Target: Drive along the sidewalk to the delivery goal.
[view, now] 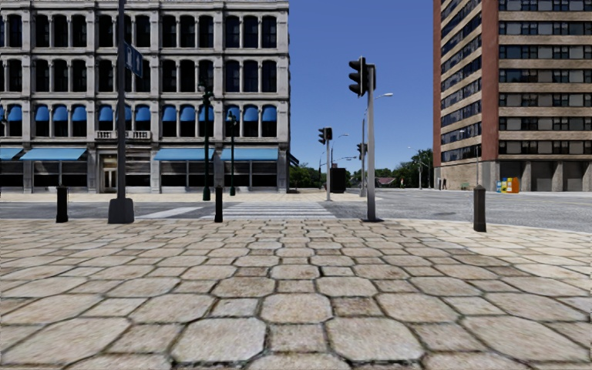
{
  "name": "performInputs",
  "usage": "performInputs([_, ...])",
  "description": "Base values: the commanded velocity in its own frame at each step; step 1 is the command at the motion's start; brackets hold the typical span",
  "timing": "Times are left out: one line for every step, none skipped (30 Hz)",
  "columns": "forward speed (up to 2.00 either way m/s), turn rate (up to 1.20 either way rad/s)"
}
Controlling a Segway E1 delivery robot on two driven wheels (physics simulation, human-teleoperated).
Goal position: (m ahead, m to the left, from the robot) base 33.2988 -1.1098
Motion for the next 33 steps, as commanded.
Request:
performInputs([2.00, 0.00])
performInputs([2.00, 0.00])
performInputs([2.00, 0.00])
performInputs([2.00, 0.00])
performInputs([2.00, 0.00])
performInputs([2.00, 0.00])
performInputs([2.00, 0.00])
performInputs([2.00, 0.00])
performInputs([2.00, 0.00])
performInputs([2.00, 0.00])
performInputs([2.00, 0.00])
performInputs([2.00, 0.00])
performInputs([2.00, 0.00])
performInputs([2.00, 0.00])
performInputs([2.00, 0.00])
performInputs([2.00, 0.00])
performInputs([2.00, 0.00])
performInputs([2.00, 0.00])
performInputs([2.00, 0.00])
performInputs([2.00, 0.00])
performInputs([2.00, 0.00])
performInputs([2.00, 0.00])
performInputs([2.00, 0.00])
performInputs([2.00, 0.00])
performInputs([2.00, 0.00])
performInputs([2.00, 0.00])
performInputs([2.00, 0.00])
performInputs([2.00, 0.00])
performInputs([2.00, 0.00])
performInputs([2.00, 0.00])
performInputs([2.00, 0.00])
performInputs([2.00, 0.00])
performInputs([2.00, 0.00])
